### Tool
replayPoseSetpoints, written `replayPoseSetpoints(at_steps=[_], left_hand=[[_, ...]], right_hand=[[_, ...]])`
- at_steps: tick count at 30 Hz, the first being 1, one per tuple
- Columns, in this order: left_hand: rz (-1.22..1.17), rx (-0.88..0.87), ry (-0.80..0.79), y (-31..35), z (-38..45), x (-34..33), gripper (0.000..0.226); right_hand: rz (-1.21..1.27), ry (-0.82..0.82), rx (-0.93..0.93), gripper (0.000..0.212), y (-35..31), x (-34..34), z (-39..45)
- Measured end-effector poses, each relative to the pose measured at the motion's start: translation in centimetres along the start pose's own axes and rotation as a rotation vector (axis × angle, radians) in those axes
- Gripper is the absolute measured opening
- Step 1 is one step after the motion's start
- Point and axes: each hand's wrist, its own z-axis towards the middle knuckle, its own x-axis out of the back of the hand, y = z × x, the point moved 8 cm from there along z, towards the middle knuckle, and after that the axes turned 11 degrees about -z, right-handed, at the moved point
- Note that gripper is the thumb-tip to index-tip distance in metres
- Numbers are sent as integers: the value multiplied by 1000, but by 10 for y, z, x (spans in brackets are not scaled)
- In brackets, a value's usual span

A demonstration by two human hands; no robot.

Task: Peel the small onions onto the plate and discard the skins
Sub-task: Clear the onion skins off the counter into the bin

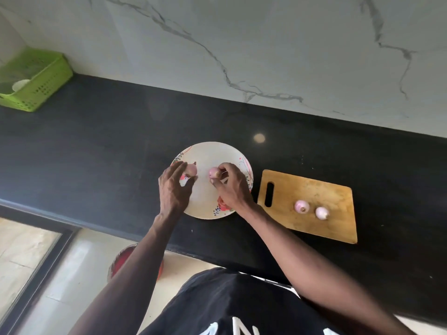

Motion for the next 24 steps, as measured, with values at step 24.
replayPoseSetpoints(at_steps=[24], left_hand=[[-228,-290,-673,174,-56,-227,47]], right_hand=[[-130,267,-356,34,194,202,-82]])
